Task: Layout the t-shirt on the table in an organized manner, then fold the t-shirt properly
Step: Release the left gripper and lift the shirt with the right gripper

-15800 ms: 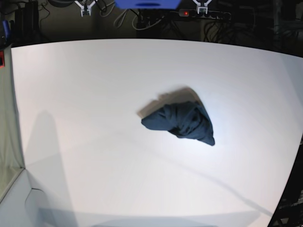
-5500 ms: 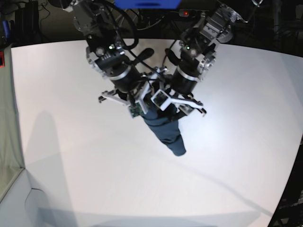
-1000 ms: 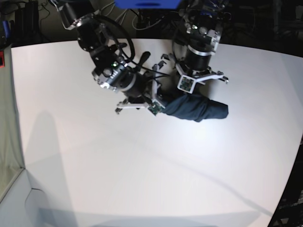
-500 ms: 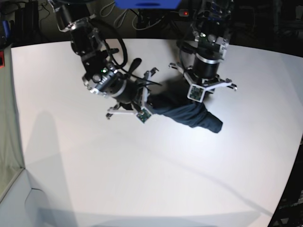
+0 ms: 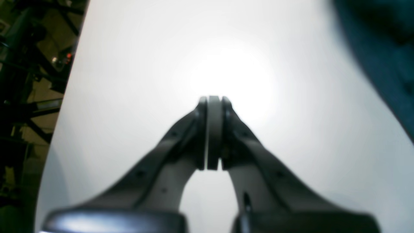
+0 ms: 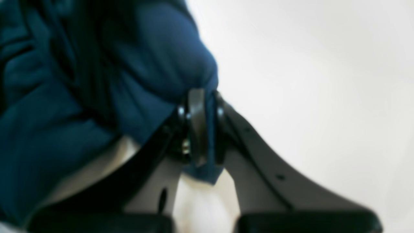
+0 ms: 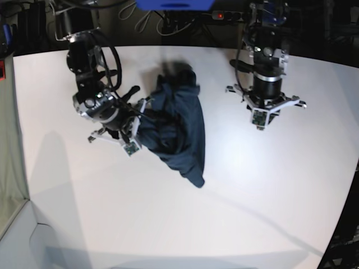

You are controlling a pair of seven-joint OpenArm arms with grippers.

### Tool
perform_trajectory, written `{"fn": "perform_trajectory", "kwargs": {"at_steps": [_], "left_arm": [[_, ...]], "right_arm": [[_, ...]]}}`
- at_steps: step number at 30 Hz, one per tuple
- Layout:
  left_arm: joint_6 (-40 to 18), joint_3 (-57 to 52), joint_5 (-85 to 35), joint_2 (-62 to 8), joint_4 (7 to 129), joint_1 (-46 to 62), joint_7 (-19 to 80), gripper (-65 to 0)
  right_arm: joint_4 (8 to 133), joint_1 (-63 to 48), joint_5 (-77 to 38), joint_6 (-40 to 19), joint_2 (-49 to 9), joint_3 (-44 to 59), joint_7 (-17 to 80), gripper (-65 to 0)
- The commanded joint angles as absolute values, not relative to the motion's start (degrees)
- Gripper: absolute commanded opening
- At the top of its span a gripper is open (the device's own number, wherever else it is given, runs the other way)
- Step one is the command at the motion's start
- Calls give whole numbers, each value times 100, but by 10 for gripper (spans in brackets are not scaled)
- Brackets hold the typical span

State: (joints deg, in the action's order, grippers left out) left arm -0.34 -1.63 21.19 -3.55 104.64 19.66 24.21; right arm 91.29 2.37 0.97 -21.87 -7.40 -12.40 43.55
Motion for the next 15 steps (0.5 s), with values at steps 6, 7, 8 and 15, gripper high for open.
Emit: {"fn": "perform_trajectory", "kwargs": {"at_steps": [6,7,8,15], "left_arm": [[-31,-127,2141,-330,10545,1938,2290,-644],[-31,-119,2141,-330,10545,1938,2290,-644],[-31,-119,2141,-321,10545,1938,2290,-644],[-31,356,2141,-101,10536,1965,2299,-644]], "right_arm": [[9191,312,-4,-2193,-796,-1156,4040,-650],[9191,312,-4,-2193,-796,-1156,4040,-650],[9191,312,-4,-2193,-796,-1156,4040,-650],[9297,312,-4,-2193,-787,-1147,4040,-650]]}}
